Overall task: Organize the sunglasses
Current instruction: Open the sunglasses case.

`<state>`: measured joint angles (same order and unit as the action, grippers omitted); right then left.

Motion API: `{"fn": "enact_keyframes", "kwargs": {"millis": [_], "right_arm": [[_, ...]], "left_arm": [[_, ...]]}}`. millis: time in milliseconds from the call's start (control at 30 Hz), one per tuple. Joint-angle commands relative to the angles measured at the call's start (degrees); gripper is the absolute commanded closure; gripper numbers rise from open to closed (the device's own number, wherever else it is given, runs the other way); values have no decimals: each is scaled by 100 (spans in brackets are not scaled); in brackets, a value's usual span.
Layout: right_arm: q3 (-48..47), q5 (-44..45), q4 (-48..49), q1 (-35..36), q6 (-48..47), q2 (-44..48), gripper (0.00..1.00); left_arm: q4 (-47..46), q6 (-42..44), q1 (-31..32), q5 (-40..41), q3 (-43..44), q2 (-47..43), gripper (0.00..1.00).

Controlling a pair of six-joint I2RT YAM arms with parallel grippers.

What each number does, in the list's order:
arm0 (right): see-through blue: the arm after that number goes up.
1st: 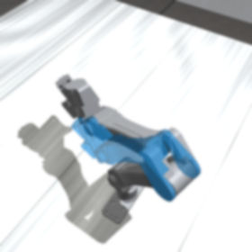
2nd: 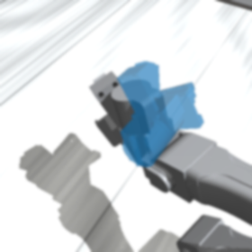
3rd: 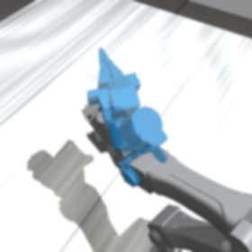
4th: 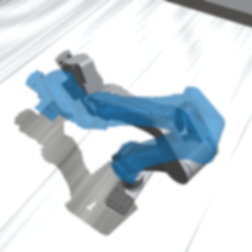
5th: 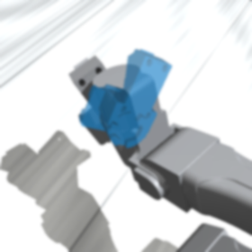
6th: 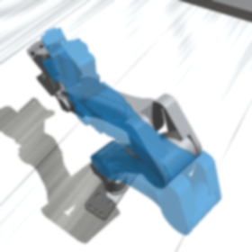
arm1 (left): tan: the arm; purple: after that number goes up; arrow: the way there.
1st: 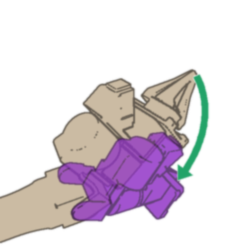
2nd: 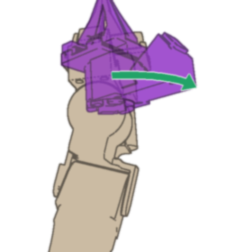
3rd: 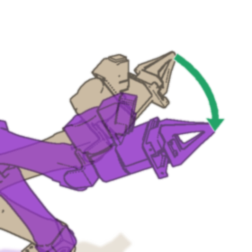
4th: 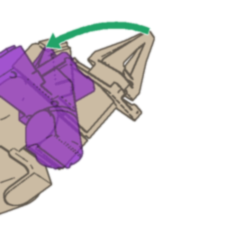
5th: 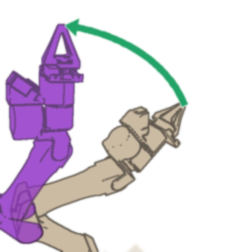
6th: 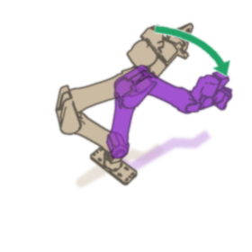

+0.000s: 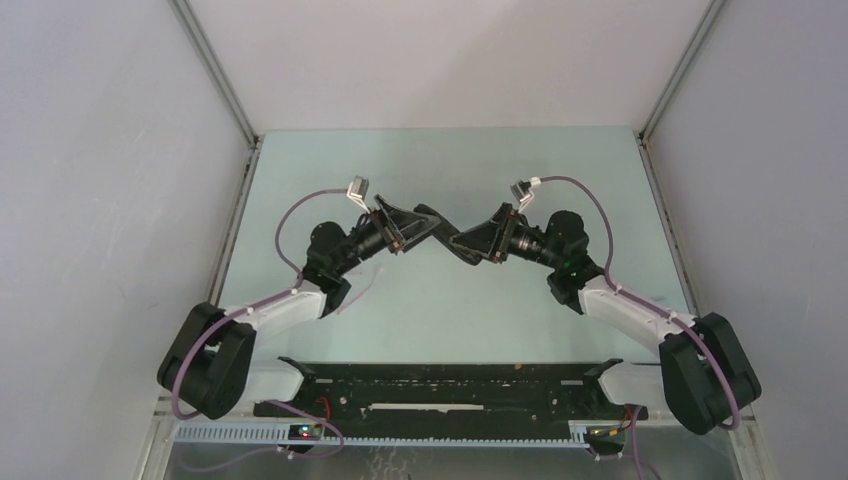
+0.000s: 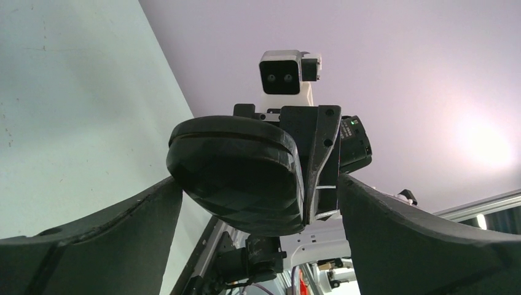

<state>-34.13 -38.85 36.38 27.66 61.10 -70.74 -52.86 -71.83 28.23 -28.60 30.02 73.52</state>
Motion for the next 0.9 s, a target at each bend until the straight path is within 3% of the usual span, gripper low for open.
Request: {"fn": "enact_keyframes", "kwargs": {"millis": [0, 200, 300, 400, 433, 500, 600, 700, 867], "right_arm": [[-191, 84, 801, 81, 312, -99, 100], [-191, 47, 1158, 107, 582, -334, 100], [-191, 37, 1178, 124, 596, -391, 100], [-191, 35, 1144, 117, 603, -389, 100], [-191, 35, 1148, 100, 630, -388, 100], [-191, 16, 1166, 84, 711, -397, 100], [-191, -32, 1276, 21, 984, -428, 100], [-80, -57, 1721, -135, 1744, -616, 100], [186, -5, 3491, -263, 3683, -1447, 100]], "left_arm": [[-477, -32, 38, 98, -34, 45, 0], [-588, -92, 51, 25, 48, 235, 7], [-607, -124, 60, -15, 110, 333, 18], [-646, -155, 60, 11, 143, 392, 35], [-642, -172, 60, 51, 166, 427, 51], [-645, -190, 60, 60, 184, 459, 64], [-654, -209, 60, 21, 214, 509, 77], [-691, -177, 60, -25, 215, 532, 93], [-983, -49, 60, -130, 185, 544, 100]]}}
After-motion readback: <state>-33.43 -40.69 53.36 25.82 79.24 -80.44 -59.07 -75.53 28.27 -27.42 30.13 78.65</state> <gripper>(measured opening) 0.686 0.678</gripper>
